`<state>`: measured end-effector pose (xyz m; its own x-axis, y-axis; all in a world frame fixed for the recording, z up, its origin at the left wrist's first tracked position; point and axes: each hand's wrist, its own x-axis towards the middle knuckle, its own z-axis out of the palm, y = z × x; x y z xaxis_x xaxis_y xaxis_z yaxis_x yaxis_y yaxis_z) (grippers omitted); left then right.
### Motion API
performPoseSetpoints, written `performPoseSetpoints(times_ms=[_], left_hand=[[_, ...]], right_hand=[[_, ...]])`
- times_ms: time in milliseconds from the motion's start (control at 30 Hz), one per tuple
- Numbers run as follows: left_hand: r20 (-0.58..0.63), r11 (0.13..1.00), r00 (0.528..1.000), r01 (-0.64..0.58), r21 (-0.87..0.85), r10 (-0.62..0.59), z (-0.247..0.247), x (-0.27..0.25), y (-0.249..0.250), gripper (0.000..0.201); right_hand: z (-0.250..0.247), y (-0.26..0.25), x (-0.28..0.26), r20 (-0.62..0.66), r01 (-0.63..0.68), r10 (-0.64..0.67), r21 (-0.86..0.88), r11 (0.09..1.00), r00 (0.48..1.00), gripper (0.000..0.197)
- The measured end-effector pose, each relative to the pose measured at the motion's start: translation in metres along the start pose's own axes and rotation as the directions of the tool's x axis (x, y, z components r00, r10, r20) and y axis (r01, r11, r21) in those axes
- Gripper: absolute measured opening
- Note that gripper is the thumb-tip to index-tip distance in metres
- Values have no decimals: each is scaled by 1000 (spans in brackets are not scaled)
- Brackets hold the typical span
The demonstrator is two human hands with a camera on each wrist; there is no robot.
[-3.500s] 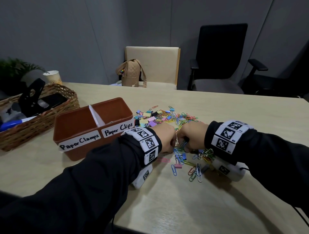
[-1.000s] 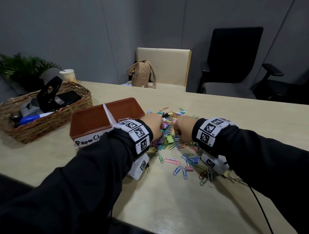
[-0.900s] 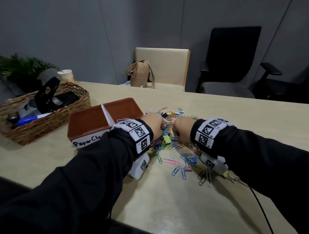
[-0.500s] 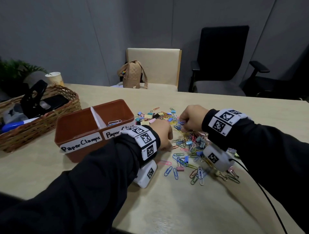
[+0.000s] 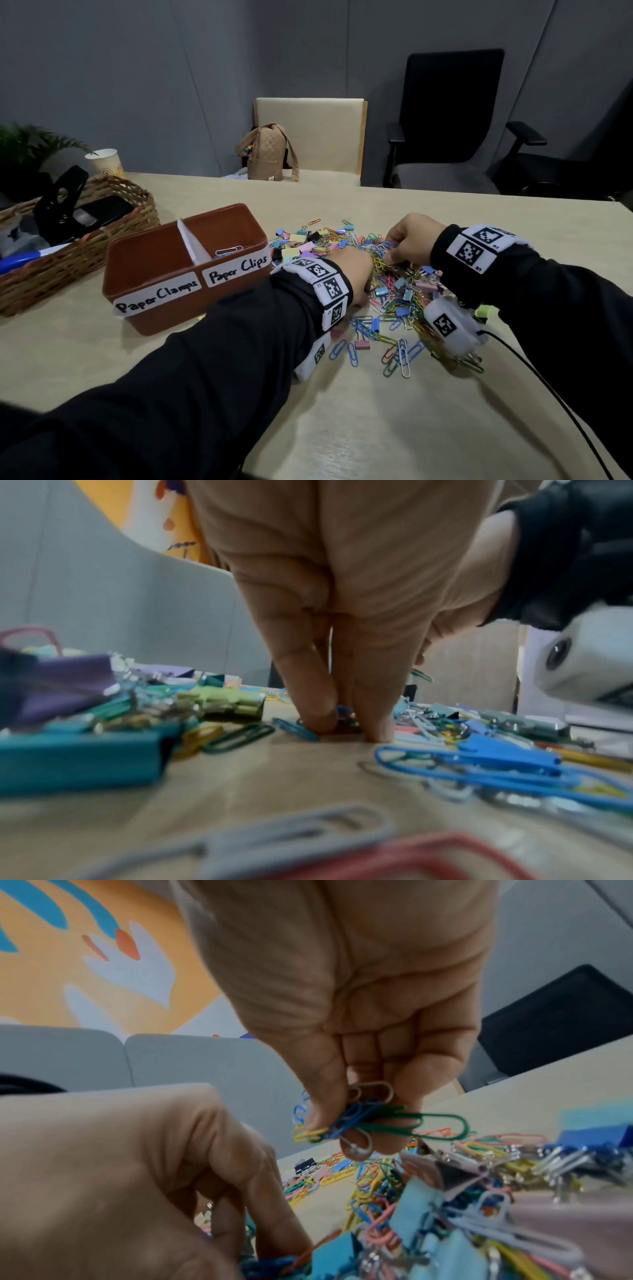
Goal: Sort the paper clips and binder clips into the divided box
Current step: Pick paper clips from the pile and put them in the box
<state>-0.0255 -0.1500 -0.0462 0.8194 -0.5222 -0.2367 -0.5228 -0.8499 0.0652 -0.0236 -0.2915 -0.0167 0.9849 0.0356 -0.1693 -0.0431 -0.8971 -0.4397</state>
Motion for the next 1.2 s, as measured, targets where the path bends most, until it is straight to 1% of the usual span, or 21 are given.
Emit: performPoseSetpoints(times_ms=[67,267,367,467,567,633,700,800,867,933,1033,1133,1200], left_hand=[[-1,1000,1000,-16,13,16,-1,1,0,22],[-5,999,999,-37,34,38,-1,-3,0,18],[-20,999,999,-35,-28,34,-3,-10,-8,17],[-69,994,997,-42,-99,35,-10,-22,-17,18],[-171,991,985,-24,-131,1,-24,-39,-32,18],[-255,989,966,11,-149,-49,-36,-54,-48,18],[-342,981,931,66,-184,-127,-49,-70,-66,17],[-486,960,836,160,-231,-256,-62,-90,-95,16],[-515,940,789,244,-239,-335,-66,-102,-113,15],[-501,917,769,316,-243,-398,-66,-111,-129,15],[-475,896,760,359,-262,-443,-57,-118,-144,15],[-478,890,752,357,-284,-454,-50,-122,-148,12],[-473,883,749,346,-317,-463,-50,-124,-148,7]], right_hand=[[-1,1,0,-15,-11,12,53,999,1000,22],[0,2,-1,-24,-37,40,106,994,999,25],[-1,1,-1,22,-48,44,225,973,999,20],[-1,-6,-2,63,-47,25,373,927,998,16],[1,-21,0,87,-31,-11,472,881,996,15],[2,-34,4,63,1,-40,526,851,997,16],[3,-50,9,16,47,-69,567,823,997,18],[8,-79,13,-37,136,-143,616,776,989,19],[15,-98,14,-73,196,-196,648,736,978,19],[23,-116,16,-120,258,-243,671,695,963,18],[38,-142,19,-206,357,-296,650,671,933,20],[51,-162,25,-245,397,-313,615,681,917,25],[59,-171,28,-245,396,-311,575,716,918,26]])
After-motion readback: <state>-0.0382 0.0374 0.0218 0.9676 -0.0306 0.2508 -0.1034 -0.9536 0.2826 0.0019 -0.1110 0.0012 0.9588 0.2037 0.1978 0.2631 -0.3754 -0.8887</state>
